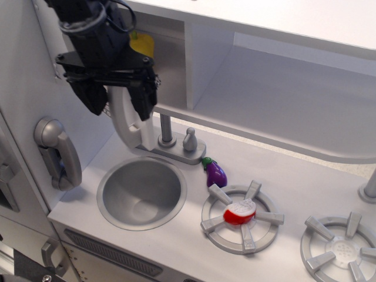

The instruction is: Close microwave

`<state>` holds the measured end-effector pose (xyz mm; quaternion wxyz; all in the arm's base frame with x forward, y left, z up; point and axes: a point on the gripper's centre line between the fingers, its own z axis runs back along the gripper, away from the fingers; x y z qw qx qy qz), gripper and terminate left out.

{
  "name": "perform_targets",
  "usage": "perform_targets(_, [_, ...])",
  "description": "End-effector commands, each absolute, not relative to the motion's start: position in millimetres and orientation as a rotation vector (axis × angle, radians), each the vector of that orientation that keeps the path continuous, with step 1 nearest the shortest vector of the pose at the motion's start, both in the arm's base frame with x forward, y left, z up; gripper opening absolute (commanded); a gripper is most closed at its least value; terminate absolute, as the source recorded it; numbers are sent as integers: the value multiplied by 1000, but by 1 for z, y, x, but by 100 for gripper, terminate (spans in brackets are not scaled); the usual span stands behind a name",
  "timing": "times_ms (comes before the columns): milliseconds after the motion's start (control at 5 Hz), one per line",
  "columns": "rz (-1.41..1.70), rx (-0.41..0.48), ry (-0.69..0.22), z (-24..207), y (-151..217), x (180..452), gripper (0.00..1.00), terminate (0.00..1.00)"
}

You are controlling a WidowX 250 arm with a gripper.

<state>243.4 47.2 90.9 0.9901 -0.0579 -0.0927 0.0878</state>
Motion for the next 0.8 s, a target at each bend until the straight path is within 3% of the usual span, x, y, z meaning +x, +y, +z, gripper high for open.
perform_targets(0, [94, -80, -230, 97, 38, 274, 100, 0])
perform_targets(400, [41, -81, -271, 102, 25, 295, 100, 0])
perform_targets(600, [23, -83, -342, 105, 23, 303, 100, 0])
